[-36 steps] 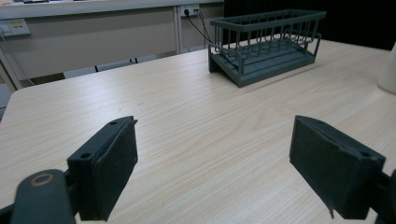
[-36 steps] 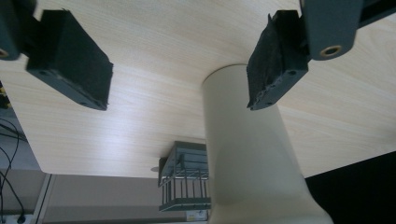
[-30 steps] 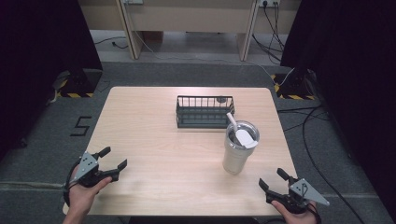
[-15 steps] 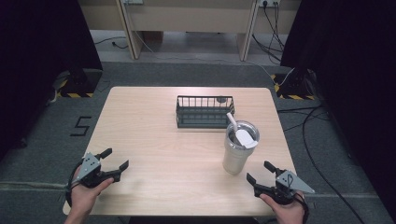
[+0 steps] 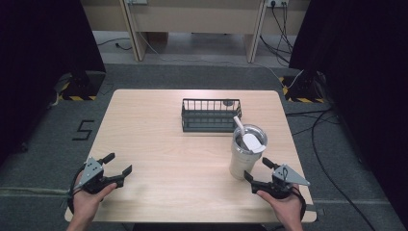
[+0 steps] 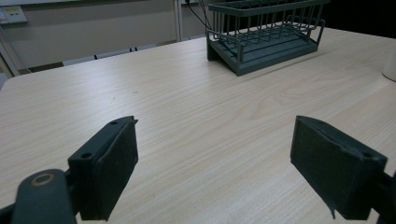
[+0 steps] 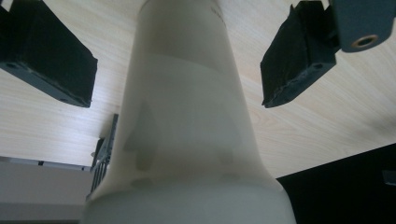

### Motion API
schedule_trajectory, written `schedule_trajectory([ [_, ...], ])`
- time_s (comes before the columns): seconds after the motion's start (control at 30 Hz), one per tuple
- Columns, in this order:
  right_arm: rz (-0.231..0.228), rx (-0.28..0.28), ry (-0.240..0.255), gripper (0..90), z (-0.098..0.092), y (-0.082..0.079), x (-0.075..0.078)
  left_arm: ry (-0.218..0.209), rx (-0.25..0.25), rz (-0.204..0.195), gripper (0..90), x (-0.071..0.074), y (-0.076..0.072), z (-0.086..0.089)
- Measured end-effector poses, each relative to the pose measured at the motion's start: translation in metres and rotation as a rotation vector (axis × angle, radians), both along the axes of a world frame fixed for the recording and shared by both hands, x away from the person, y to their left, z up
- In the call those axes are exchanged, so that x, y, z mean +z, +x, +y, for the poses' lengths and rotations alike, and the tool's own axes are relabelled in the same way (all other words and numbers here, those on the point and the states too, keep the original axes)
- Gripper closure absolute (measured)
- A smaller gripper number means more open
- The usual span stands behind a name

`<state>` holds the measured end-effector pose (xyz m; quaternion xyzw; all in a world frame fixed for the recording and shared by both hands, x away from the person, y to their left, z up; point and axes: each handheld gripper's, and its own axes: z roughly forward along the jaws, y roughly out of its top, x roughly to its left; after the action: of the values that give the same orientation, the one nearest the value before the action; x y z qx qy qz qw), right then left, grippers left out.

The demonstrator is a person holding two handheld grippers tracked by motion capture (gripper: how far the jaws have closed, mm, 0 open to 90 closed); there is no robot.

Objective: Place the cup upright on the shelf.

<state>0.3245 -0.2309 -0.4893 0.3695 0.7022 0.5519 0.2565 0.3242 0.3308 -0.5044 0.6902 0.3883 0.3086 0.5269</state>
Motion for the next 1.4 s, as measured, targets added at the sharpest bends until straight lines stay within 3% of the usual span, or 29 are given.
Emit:
schedule_trajectory([
  [0.6,0.007,0.008,0.007,7.7,0.024,0.029,-0.007,0.006,0.006,-0.004,14.5,-0.001,0.0,0.002],
  [1.03,-0.021,0.018,0.037,5.9,0.029,0.04,0.001,0.001,0.0,0.004,14.5,-0.001,0.0,0.002],
  [1.4,-0.039,0.015,0.014,9.6,0.032,0.042,0.0,0.005,-0.003,0.007,14.6,-0.002,0.001,0.001],
])
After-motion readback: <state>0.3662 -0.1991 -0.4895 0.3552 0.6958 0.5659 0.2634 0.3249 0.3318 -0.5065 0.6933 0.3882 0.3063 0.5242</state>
